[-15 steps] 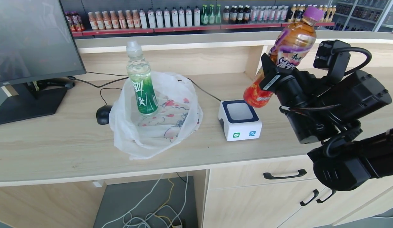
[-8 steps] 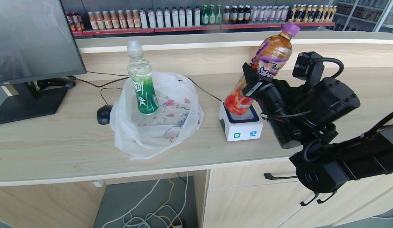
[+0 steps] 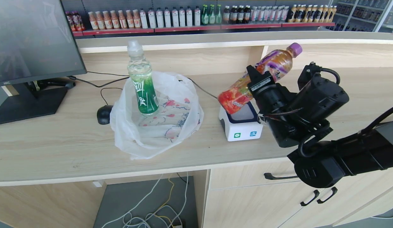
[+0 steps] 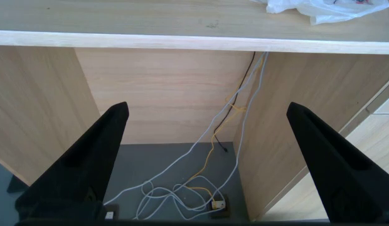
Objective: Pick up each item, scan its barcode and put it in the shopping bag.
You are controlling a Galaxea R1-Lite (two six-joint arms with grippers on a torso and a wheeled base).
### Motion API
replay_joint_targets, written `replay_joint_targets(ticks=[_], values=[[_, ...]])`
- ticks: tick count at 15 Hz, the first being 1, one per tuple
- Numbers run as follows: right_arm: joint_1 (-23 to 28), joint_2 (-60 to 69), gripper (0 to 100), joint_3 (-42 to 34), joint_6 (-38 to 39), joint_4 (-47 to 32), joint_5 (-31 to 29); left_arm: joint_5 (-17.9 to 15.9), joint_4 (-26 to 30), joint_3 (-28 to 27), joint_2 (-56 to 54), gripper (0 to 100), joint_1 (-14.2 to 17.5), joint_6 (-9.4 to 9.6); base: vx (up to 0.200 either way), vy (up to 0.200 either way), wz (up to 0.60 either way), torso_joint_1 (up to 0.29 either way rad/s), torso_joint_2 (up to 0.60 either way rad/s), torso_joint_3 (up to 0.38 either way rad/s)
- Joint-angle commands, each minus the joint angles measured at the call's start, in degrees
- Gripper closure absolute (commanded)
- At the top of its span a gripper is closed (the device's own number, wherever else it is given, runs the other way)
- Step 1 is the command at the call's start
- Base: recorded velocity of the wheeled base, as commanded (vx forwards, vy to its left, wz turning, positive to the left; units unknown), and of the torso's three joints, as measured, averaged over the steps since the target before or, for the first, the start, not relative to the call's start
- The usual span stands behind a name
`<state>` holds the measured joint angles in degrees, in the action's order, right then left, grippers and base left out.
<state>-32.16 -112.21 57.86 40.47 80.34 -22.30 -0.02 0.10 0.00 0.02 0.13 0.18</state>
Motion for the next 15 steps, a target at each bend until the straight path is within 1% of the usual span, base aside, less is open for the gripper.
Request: replay_joint_targets(ticks=[1, 6, 7, 8, 9, 11, 13, 15], values=[[1.05, -0.02, 100, -0.02, 4.79, -0.09, -0.03, -0.06, -0.01, 0.00, -0.02, 0, 0.04, -0.01, 0.000, 0.000, 0.00, 0.000, 0.00, 0.000], [2.28, -0.02, 100, -0.20, 15.69, -0.36, -0.03, -0.06, -0.01, 0.00, -0.02, 0, 0.04, -0.01, 0.000, 0.000, 0.00, 0.000, 0.00, 0.000], [2.54, -0.11, 100, -0.20, 17.10, -0.88, -0.03, -0.06, -0.01, 0.00, -0.02, 0, 0.04, -0.01, 0.000, 0.000, 0.00, 0.000, 0.00, 0.000], [3.15, -0.29, 100, -0.38, 20.35, -1.85, -0.03, -0.06, -0.01, 0.00, -0.02, 0, 0.04, -0.01, 0.000, 0.000, 0.00, 0.000, 0.00, 0.000], [3.51, -0.37, 100, -0.38, 21.49, -2.38, -0.03, 0.02, -0.01, 0.00, -0.02, 0, 0.04, -0.09, 0.000, 0.000, 0.00, 0.000, 0.00, 0.000], [5.26, -0.55, 100, -0.64, 25.71, -4.05, 0.24, 0.02, -0.01, 0.00, -0.02, 0, 0.04, -0.01, 0.000, 0.000, 0.00, 0.000, 0.00, 0.000], [7.55, -0.55, 100, -0.73, 27.73, -5.10, 0.41, 0.02, -0.01, 0.00, -0.02, 0, 0.04, -0.01, 0.000, 0.000, 0.00, 0.000, 0.00, 0.000], [7.81, -0.37, 100, -1.43, 28.43, -5.10, 0.41, -0.06, -0.01, 0.00, -0.02, 0, 0.04, -0.01, 0.000, 0.000, 0.00, 0.000, 0.00, 0.000]])
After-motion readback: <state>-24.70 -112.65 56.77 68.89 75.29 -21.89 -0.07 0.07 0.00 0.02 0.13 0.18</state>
